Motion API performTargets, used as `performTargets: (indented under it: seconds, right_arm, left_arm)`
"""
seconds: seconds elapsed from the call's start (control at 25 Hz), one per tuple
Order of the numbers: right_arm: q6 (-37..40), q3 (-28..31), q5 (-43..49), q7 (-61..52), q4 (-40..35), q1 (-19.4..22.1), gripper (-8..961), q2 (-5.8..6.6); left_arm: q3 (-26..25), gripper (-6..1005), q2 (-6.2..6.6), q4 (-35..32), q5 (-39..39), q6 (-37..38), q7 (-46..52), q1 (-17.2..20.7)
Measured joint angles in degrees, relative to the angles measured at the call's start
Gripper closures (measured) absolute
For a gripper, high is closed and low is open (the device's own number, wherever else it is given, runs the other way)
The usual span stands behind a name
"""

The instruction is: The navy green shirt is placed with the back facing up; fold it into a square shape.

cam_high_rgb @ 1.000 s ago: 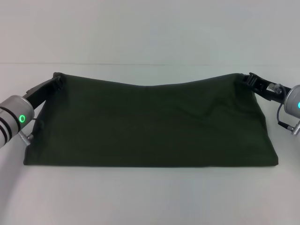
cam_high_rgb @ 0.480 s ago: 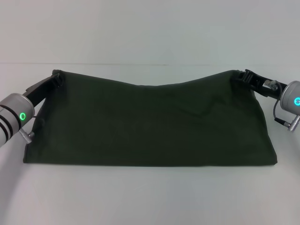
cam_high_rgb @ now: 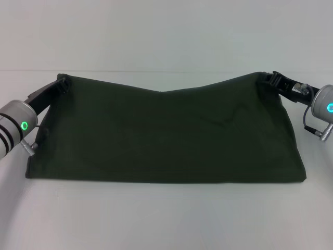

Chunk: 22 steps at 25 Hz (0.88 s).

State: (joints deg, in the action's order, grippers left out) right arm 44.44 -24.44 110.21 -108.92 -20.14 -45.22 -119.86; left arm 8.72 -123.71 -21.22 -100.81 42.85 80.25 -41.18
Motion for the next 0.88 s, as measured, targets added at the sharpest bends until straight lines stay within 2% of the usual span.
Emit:
performTargets:
  seconds: [0.36,0.56,0.68,0.88]
  right_arm:
    - [-2.7,0.1,-0.1,0.0,-0.2,-0.4,899,-0.10]
    - [-5.7,0.0,-0.1,0.0,0.1,-1.6,898,-0.11]
    - [-6.0,-0.2,-0.1,0.2,0.1,-2.0,836,-0.11]
    - [-5.6,-0.7,-0.1,0.8,0.0,-2.0,732,-0.04]
  left_arm:
    - [0.1,923,-0.08,0.3,1.8,-0.6,-0.2,-0.2]
    - [0.3,920,-0.04,0.9,2.1,-4.2,0.2,-0.9]
    - [0.1,918,-0.14,1.0,3.1,-5.5,0.3,-1.2]
    - [0.1,824,-0.16,1.6,7.2,-6.9,-0.7,-1.3]
